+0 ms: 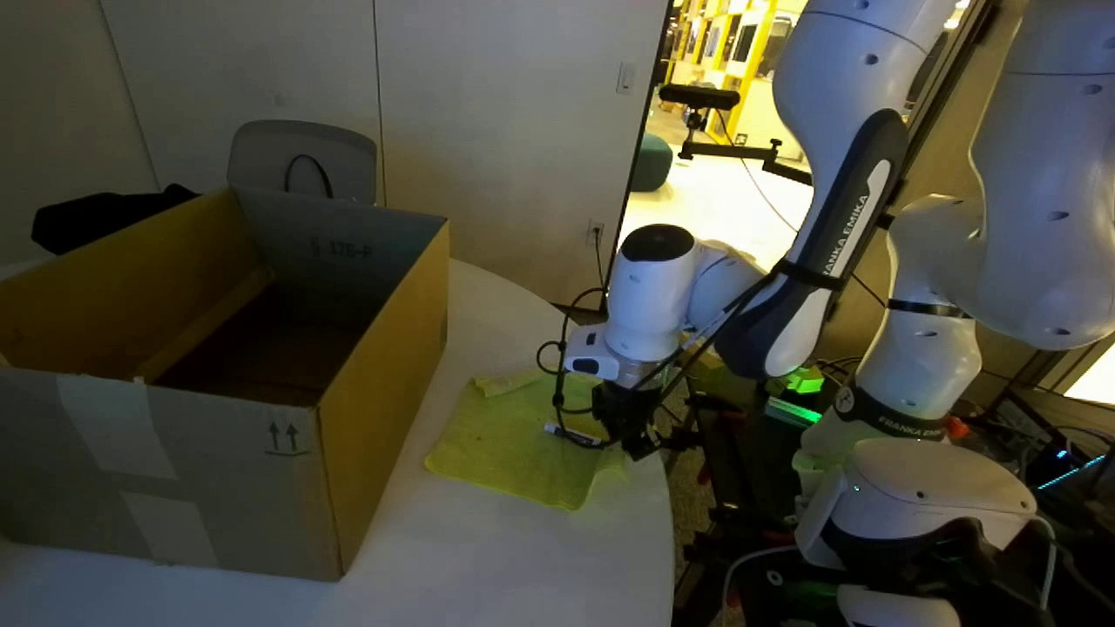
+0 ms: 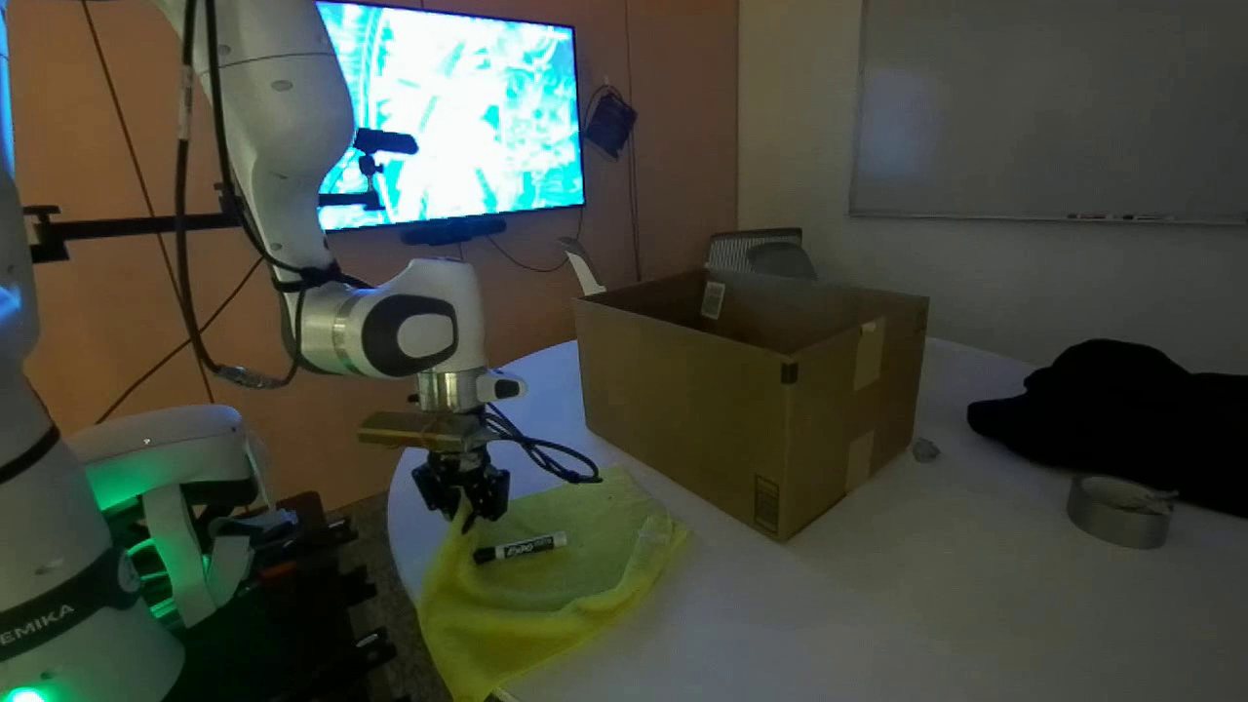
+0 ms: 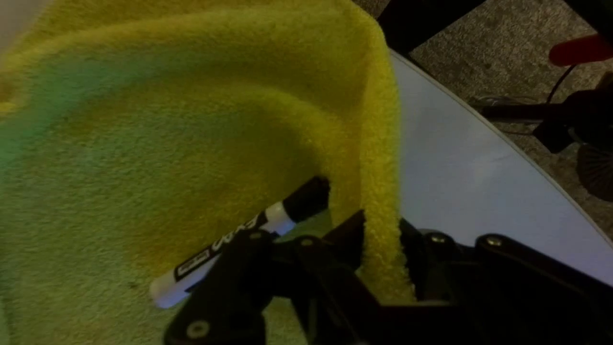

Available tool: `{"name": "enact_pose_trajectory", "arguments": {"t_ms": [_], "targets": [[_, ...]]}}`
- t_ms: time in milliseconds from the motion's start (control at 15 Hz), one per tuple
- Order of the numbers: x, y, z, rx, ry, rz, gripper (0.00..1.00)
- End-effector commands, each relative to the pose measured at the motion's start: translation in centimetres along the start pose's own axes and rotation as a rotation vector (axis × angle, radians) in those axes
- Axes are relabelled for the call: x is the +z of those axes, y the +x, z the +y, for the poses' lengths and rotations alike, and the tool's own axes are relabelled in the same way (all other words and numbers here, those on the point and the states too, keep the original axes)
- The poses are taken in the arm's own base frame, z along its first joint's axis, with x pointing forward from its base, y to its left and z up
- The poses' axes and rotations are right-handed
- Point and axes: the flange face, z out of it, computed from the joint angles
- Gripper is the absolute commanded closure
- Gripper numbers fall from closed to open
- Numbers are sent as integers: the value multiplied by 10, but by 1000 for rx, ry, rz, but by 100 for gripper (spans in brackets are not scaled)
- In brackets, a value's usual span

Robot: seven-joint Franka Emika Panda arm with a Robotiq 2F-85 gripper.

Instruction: Put the marker on the towel and wrap it, then put it in the box

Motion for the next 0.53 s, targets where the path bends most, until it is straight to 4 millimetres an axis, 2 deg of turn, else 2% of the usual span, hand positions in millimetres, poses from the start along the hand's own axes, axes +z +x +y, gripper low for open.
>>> {"name": "enact_pose_trajectory", "arguments": {"t_ms": [0, 267, 467], "targets": [[-26, -13, 13, 76, -38, 57, 91], [-34, -16, 34, 170, -38, 81, 93], [-29, -22, 47, 288, -9, 68, 93]]}}
